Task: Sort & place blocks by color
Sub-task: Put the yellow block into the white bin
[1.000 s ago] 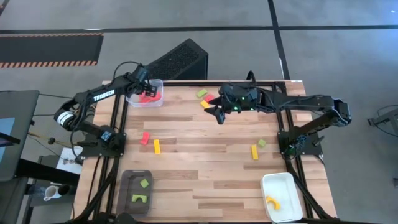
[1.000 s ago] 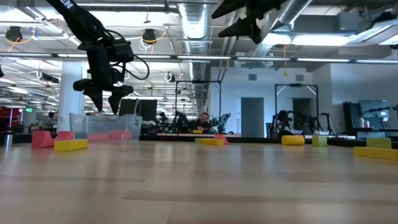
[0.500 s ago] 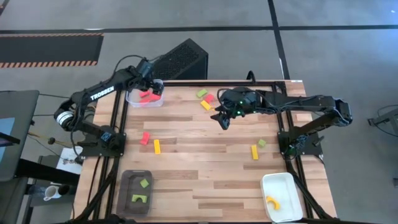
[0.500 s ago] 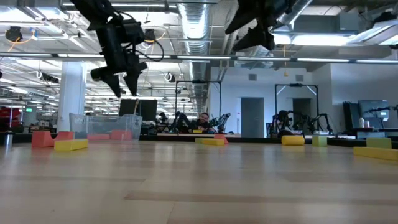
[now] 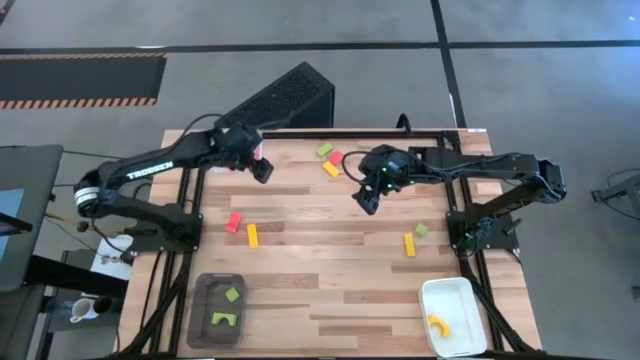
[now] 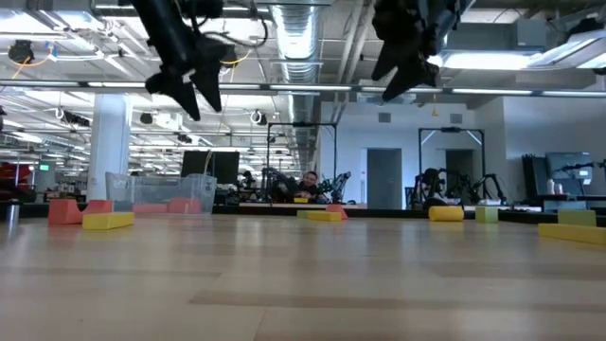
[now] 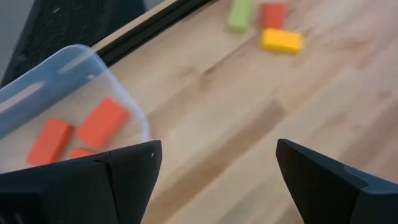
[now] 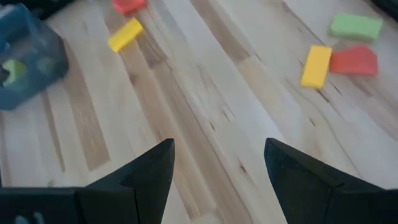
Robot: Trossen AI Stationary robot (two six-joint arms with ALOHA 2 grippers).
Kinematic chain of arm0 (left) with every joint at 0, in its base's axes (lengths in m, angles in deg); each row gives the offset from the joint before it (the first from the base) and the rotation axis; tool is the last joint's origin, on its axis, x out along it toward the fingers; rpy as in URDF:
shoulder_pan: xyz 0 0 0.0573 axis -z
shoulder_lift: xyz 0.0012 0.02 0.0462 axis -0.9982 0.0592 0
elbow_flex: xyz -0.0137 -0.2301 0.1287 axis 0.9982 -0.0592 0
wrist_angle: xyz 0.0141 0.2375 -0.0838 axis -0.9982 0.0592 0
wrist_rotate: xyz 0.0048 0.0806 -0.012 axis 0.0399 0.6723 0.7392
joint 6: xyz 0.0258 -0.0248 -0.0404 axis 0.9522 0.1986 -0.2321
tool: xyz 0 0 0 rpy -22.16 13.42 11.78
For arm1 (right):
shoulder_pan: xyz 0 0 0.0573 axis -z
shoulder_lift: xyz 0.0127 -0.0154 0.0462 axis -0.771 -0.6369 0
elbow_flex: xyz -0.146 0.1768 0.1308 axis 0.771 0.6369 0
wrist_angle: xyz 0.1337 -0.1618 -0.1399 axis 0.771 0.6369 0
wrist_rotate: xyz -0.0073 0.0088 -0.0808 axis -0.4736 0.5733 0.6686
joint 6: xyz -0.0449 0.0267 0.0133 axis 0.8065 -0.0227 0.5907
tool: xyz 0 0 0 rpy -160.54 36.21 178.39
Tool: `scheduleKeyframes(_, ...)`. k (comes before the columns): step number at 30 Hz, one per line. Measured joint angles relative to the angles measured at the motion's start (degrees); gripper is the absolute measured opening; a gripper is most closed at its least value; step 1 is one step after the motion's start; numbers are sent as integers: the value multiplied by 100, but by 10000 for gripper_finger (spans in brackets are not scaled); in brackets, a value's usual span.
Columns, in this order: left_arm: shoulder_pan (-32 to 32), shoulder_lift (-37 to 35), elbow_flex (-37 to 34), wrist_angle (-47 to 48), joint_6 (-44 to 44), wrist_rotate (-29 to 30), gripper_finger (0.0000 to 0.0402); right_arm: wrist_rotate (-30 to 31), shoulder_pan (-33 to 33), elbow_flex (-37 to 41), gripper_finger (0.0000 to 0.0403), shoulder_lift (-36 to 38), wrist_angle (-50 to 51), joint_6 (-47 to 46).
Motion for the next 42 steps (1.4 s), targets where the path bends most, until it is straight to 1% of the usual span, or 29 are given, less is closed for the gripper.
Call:
scheduleKeyframes(3, 490, -338, -126, -122, -273, 159, 302, 2, 71, 0, 271, 0, 355, -2)
scheduleKeyframes(8, 1418, -747, -578, -693, -394, 712, 302, 6, 285, 0, 271, 19, 951, 31)
scheduleKeyframes(11, 1793, -870, -857, -1132, -398, 750, 302, 5, 548, 7, 271, 177, 1125, 230)
scheduleKeyframes(14, 1996, -950, -1104, -1551, -438, 571, 302, 17, 929, 140, 271, 407, 1072, 330)
scheduleKeyframes(19, 2143, -1057, -1342, -2023, -460, 284, 302, 17, 1552, 539, 271, 736, 809, 198)
scheduleKeyframes(24, 2185, -1324, -1560, -2161, -454, 270, 302, 10, 1877, 991, 271, 764, 699, -34)
scheduleKeyframes(29, 2060, -1650, -1668, -2236, -398, 392, 302, -5, 2111, 1088, 271, 484, 581, -202)
scheduleKeyframes(37, 1818, -1815, -1669, -2261, -400, 320, 302, -10, 2499, 804, 271, -85, 297, -355)
scheduleKeyframes(40, 1822, -1848, -1669, -2256, -400, 283, 302, -190, 2484, 759, 271, -333, -316, -544)
scheduleKeyframes(42, 1822, -1842, -1669, -2238, -404, 246, 302, -486, 2375, 735, 271, -535, -1070, -670)
